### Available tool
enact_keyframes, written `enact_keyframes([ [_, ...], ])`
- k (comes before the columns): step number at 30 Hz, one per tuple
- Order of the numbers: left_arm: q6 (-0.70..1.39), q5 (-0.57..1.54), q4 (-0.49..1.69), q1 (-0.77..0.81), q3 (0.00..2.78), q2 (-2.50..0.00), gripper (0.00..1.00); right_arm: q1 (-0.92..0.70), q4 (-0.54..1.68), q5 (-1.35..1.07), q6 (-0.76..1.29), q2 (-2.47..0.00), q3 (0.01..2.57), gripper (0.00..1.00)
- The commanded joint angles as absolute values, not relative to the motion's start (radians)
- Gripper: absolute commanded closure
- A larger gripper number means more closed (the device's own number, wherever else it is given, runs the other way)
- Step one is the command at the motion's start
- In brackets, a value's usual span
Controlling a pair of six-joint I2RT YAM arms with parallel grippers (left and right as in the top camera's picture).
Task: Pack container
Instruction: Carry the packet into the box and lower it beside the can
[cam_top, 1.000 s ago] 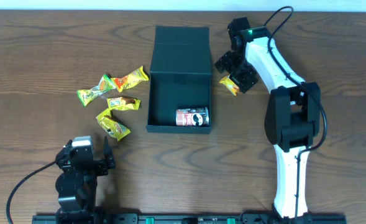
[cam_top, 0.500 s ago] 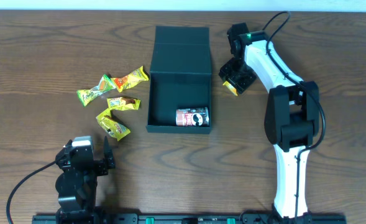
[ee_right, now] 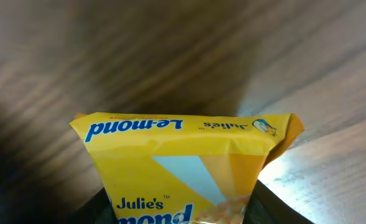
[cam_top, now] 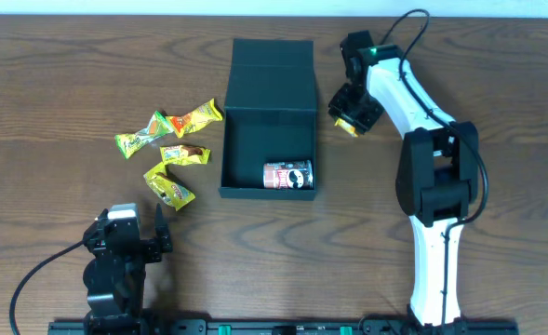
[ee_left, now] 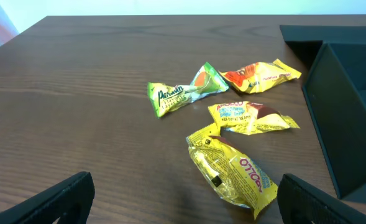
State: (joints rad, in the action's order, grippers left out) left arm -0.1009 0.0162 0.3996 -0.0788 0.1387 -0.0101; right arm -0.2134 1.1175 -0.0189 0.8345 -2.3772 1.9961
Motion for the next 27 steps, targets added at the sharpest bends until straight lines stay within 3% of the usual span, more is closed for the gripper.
enact_keyframes([
  [1,-0.086,0.016,0.404,-0.085,0.119,-0.004,0.05,-0.207,1.152,-0.008,0.708,-2.378,2.140,0.59],
  [6,-0.086,0.016,0.404,-0.085,0.119,-0.004,0.05,-0.245,1.286,-0.008,0.619,-2.378,2.350,0.64],
  [9,-0.086,0.016,0.404,-0.085,0.119,-0.004,0.05,-0.310,1.378,-0.008,0.571,-2.378,2.448,0.62],
  [15,-0.086,0.016,0.404,-0.085,0.119,-0.004,0.05,-0.460,1.411,-0.139,0.567,-2.379,2.426,0.67],
  [27,-0.086,0.016,0.404,-0.085,0.119,-0.004,0.05,-0.664,1.414,-0.112,0.604,-2.389,2.370,0.68],
])
